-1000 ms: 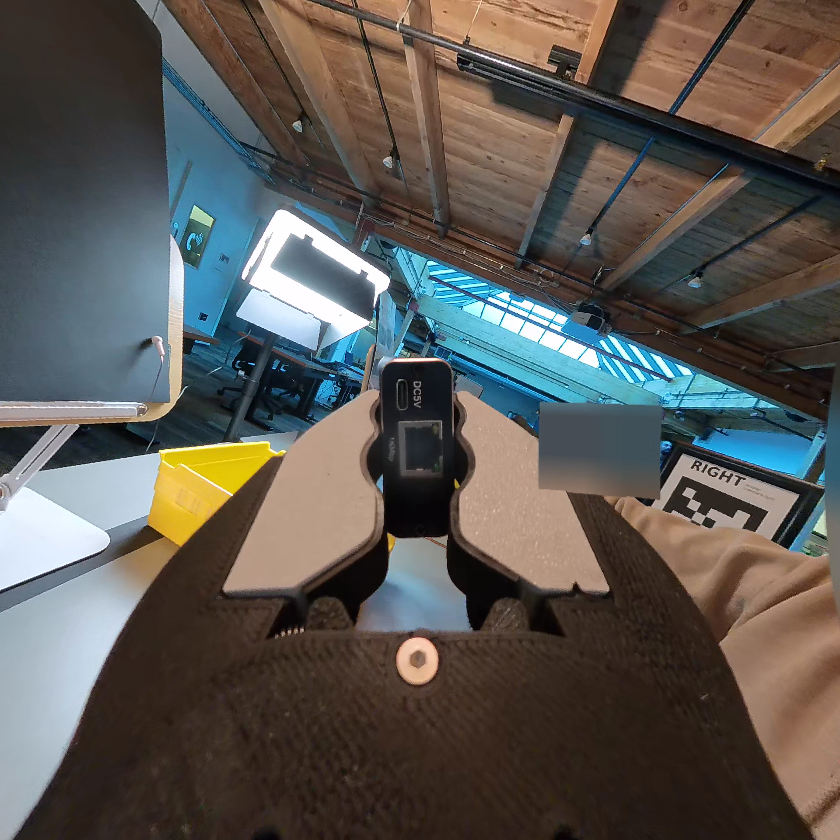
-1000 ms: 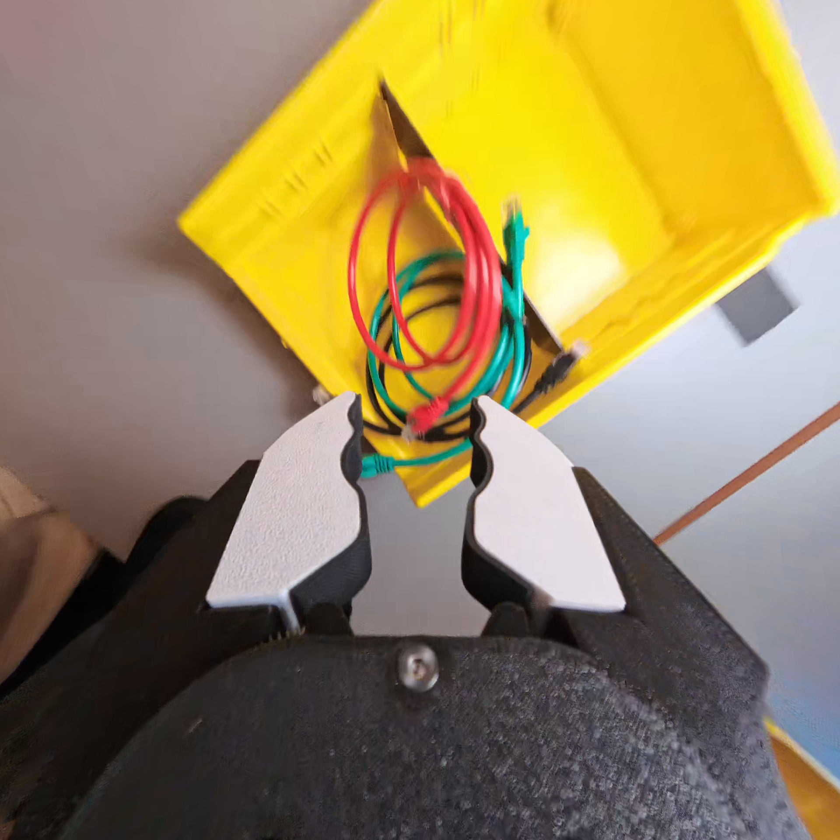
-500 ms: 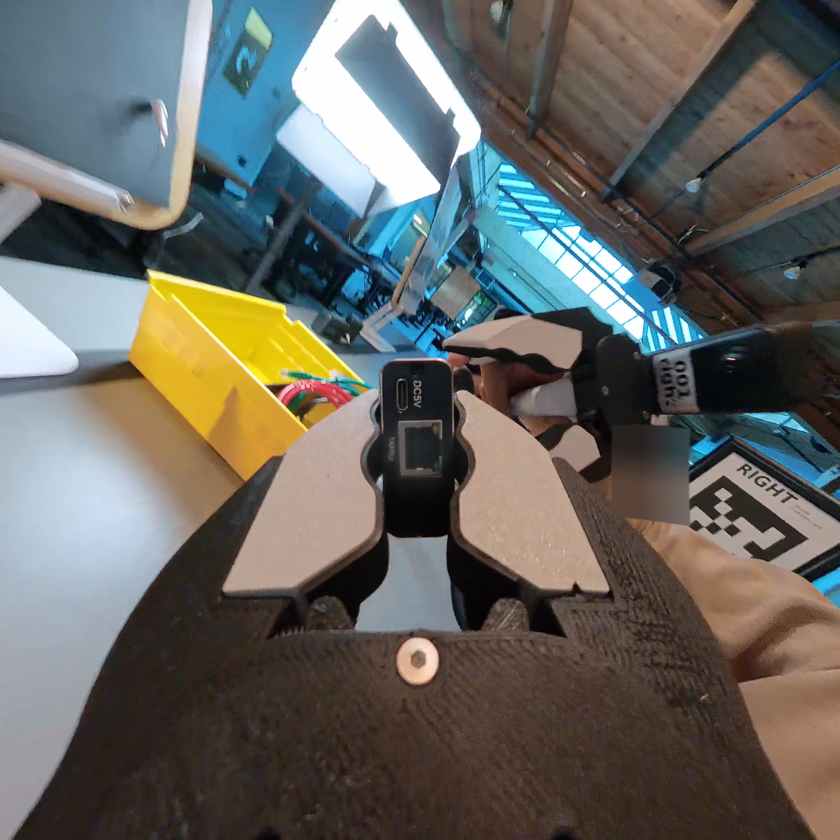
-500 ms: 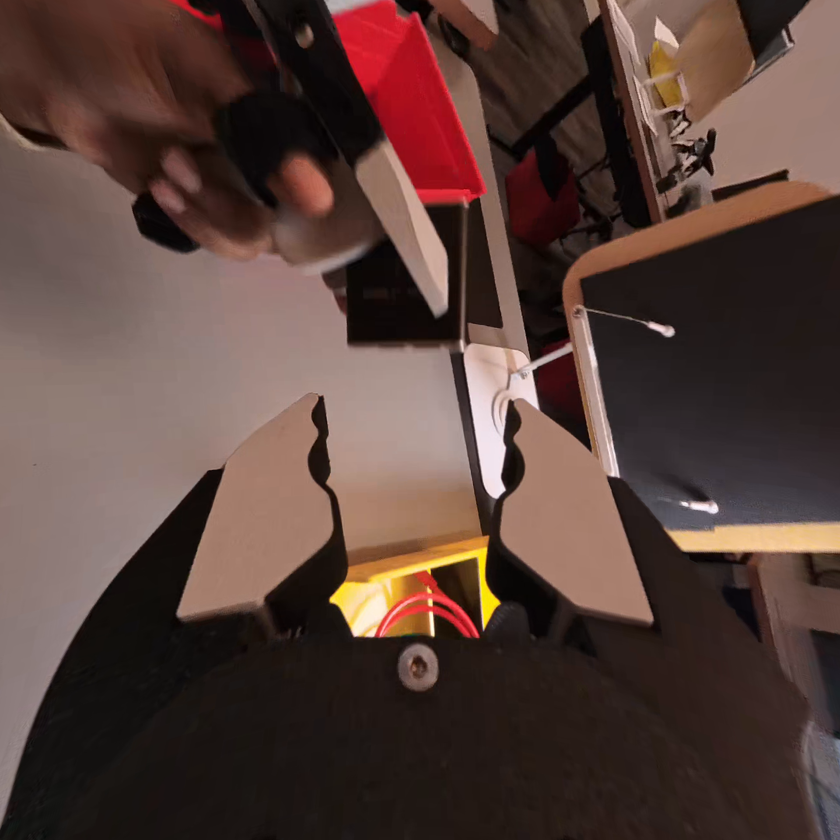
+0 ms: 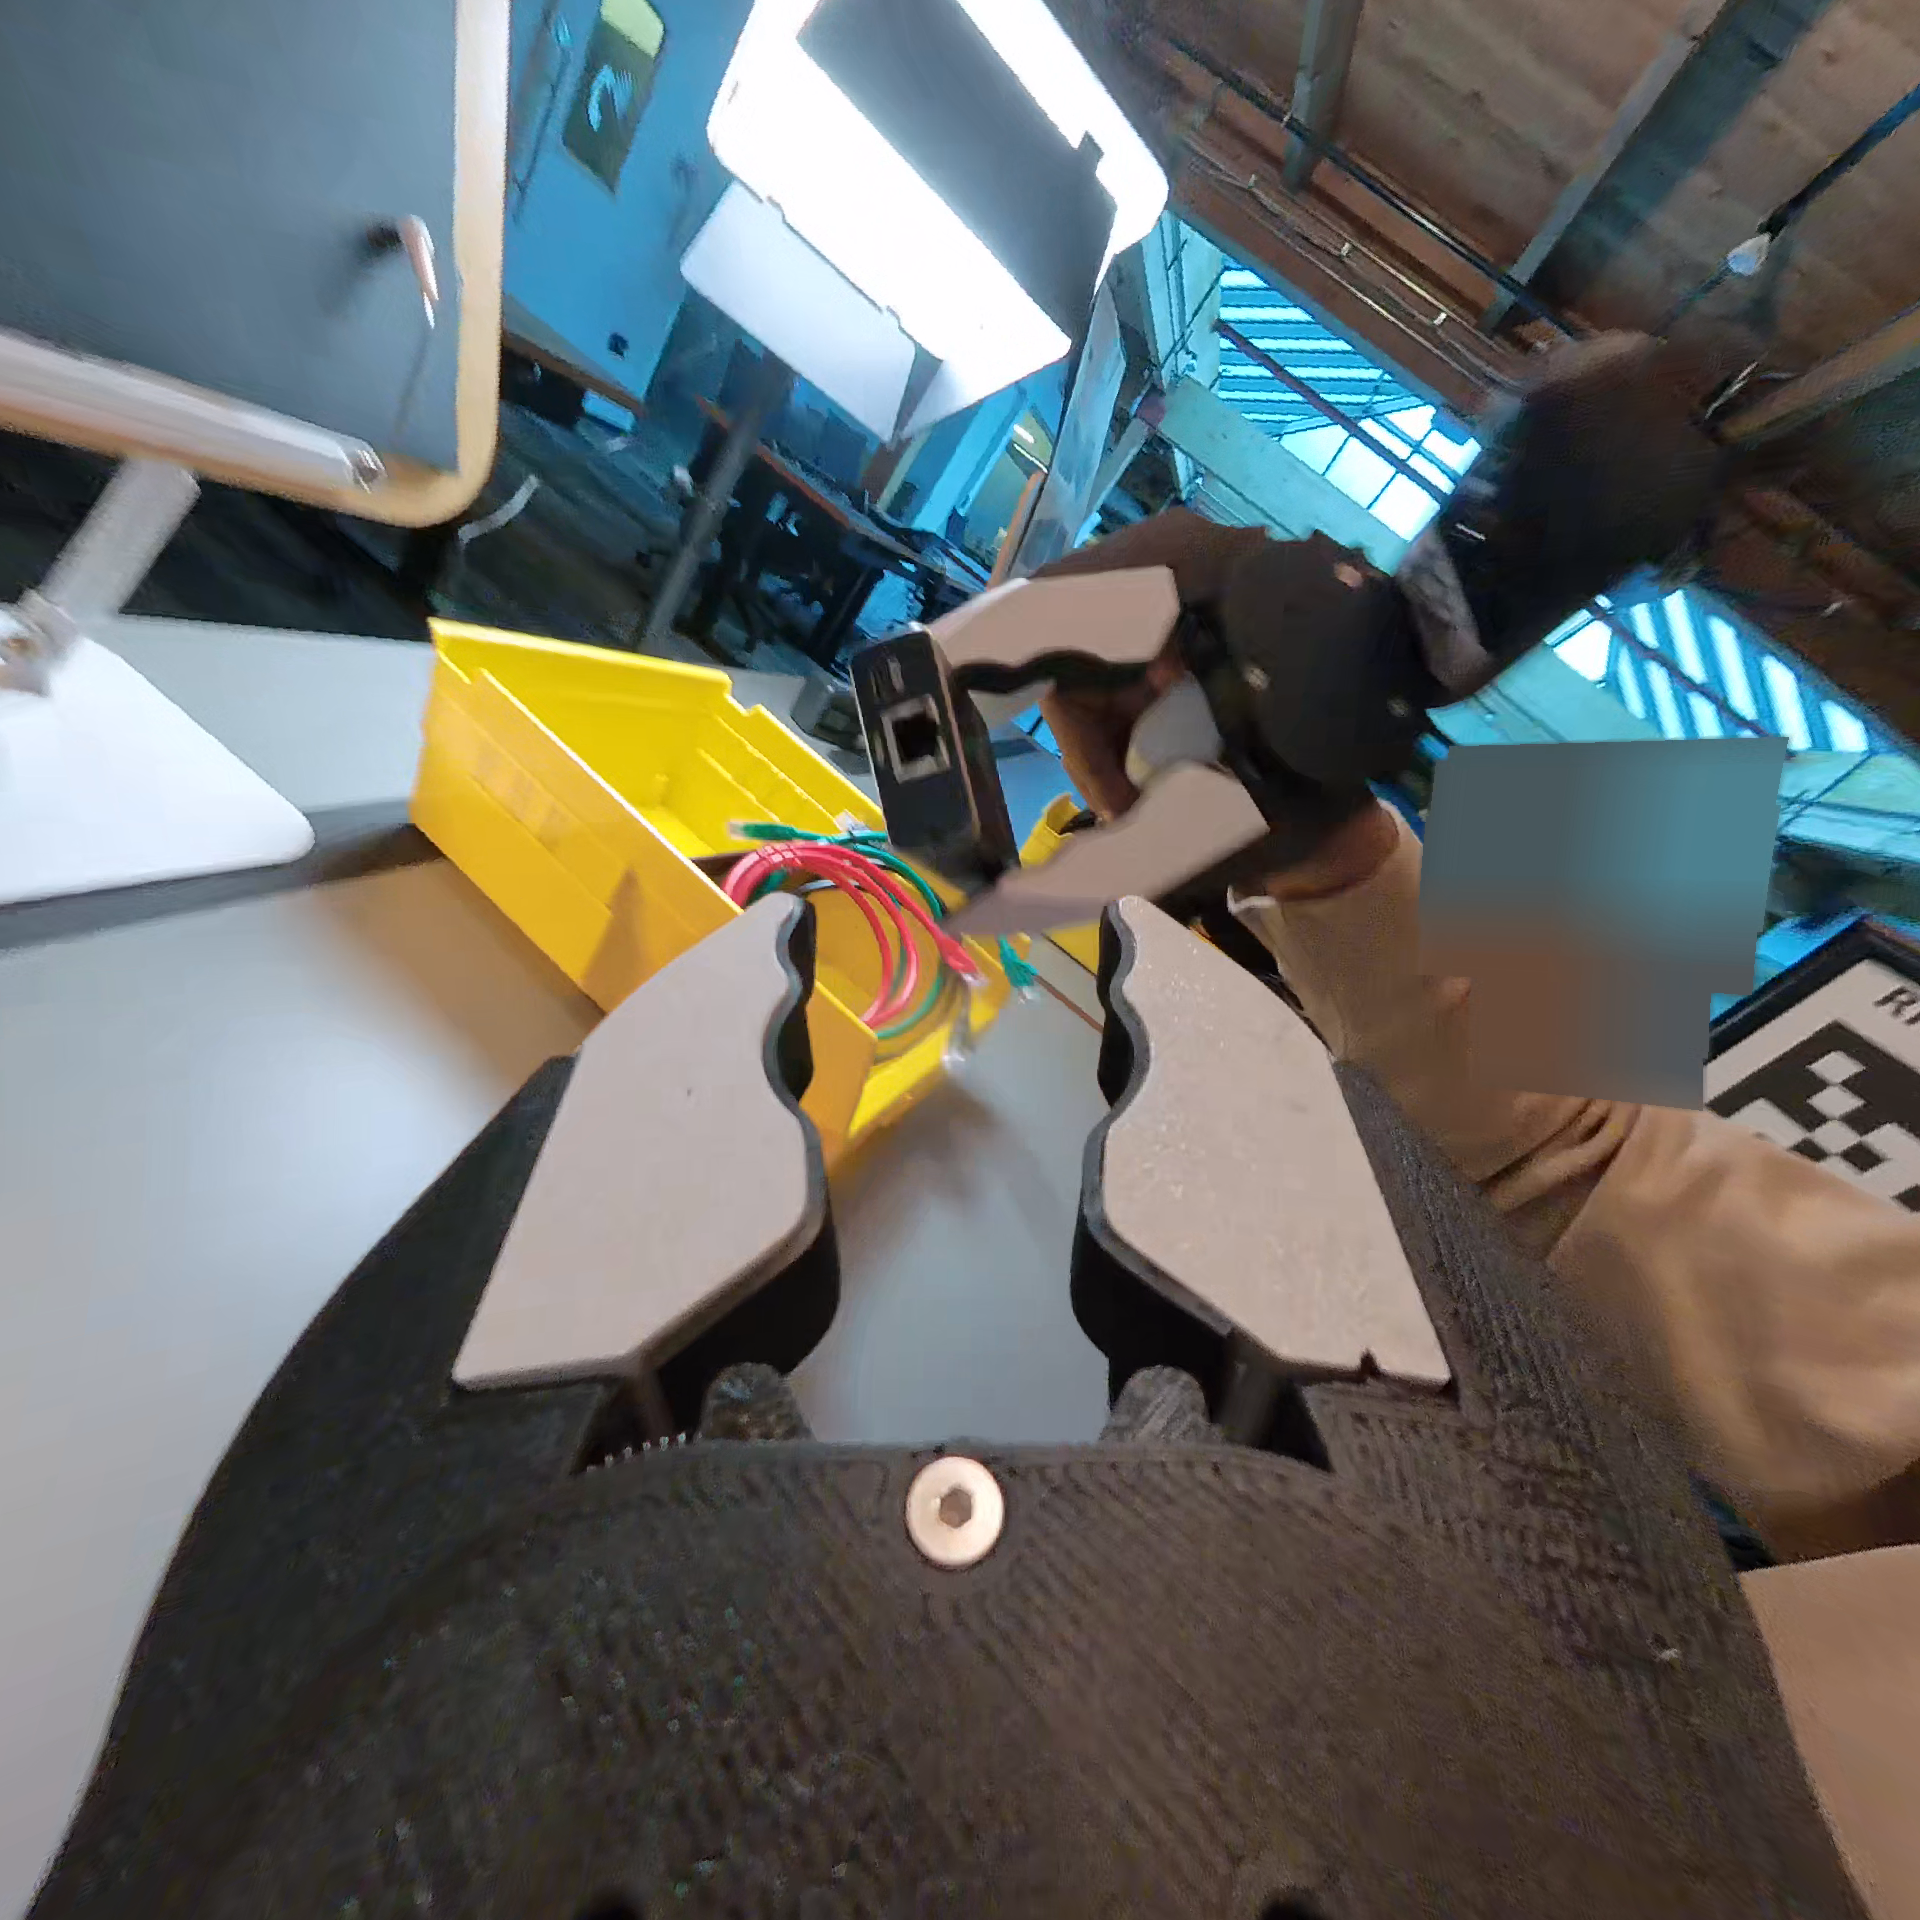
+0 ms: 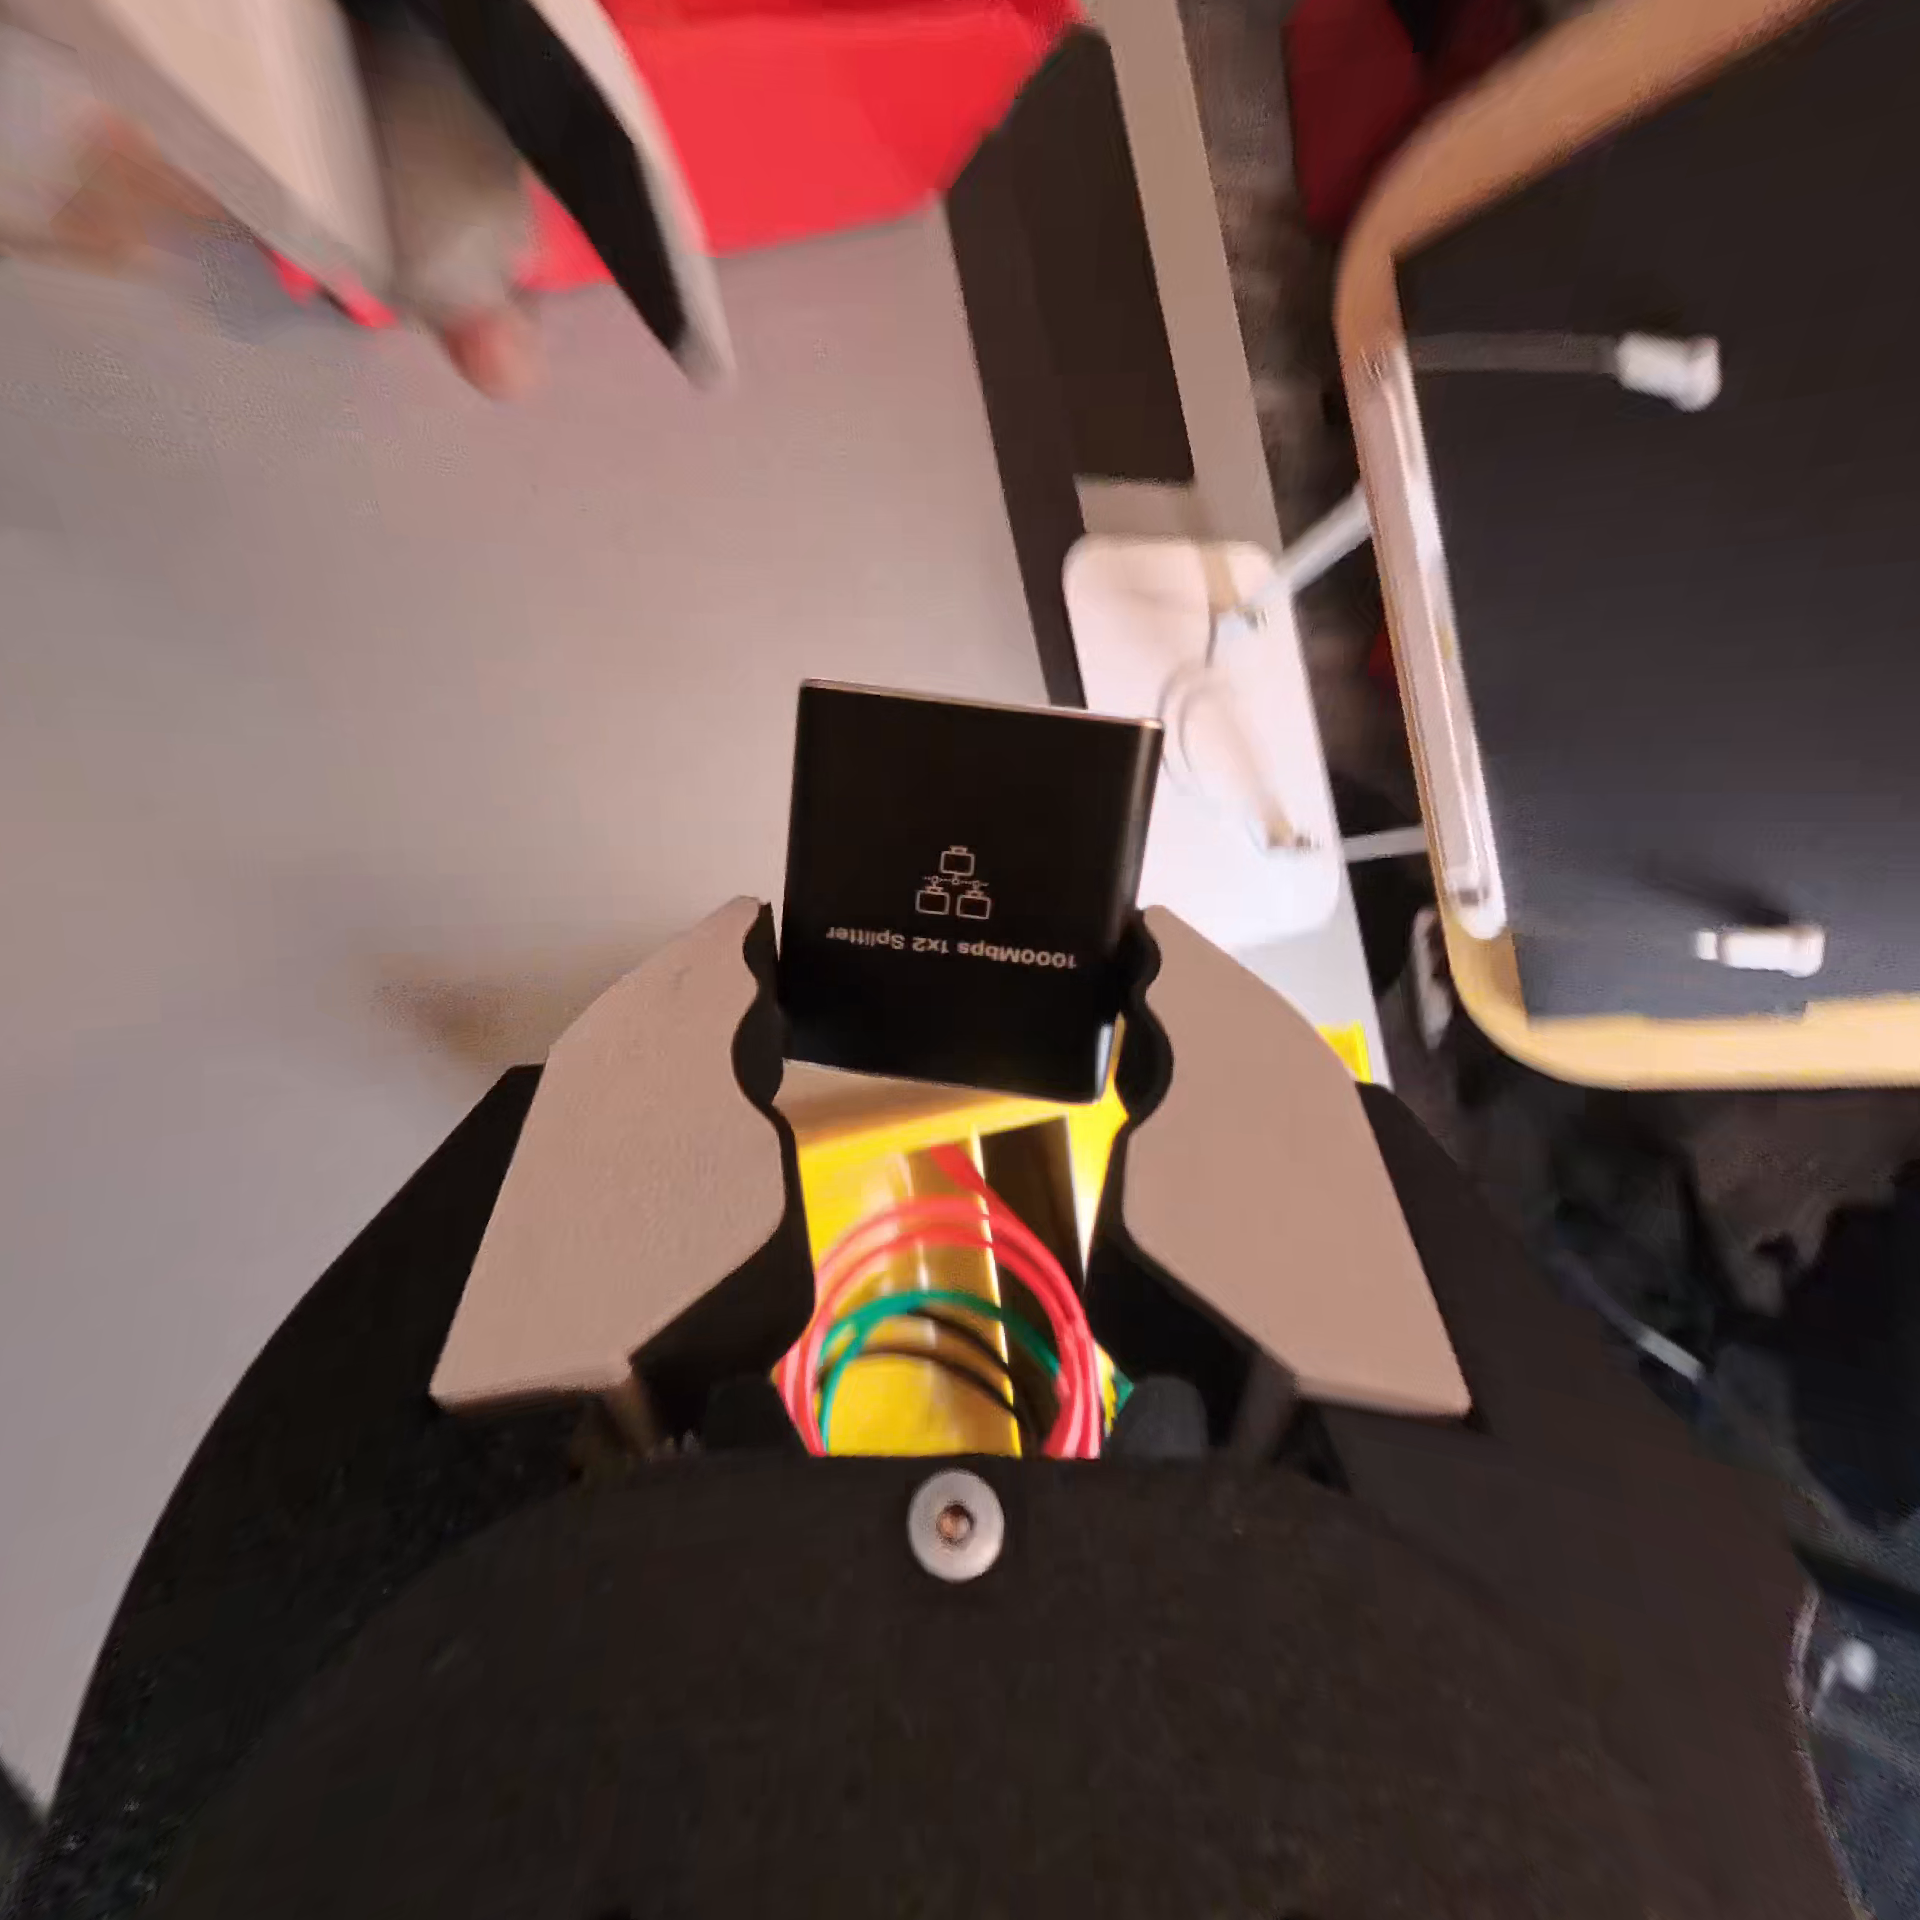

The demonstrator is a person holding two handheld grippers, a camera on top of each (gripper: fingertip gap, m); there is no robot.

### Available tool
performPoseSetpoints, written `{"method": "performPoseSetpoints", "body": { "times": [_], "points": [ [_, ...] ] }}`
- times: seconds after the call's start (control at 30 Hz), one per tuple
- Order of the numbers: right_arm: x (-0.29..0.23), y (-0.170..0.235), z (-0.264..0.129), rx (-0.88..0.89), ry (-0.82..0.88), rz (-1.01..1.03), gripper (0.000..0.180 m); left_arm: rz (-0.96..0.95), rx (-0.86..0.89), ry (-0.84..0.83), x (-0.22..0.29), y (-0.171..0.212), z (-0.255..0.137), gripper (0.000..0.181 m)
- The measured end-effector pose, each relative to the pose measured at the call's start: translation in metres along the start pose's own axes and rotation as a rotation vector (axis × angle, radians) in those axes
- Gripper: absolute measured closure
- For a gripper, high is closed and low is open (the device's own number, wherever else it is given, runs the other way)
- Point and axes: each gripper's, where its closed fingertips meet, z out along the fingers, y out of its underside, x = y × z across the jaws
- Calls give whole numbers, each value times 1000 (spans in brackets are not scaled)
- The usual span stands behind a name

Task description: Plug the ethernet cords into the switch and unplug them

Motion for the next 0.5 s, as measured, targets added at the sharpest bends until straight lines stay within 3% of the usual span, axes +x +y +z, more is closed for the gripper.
{"method": "performPoseSetpoints", "body": {
  "times": [0.2, 0.33, 0.5],
  "points": [
    [100, 123, 11, -234, -4, 242, 117, 245, 20, -74, 11, -28, -27, 129],
    [109, 191, 50, -365, -100, 348, 116, 358, 5, -126, 14, -24, -50, 130],
    [101, 228, 99, -404, -196, 416, 116, 284, 12, -89, 30, 13, -82, 135]
  ]
}}
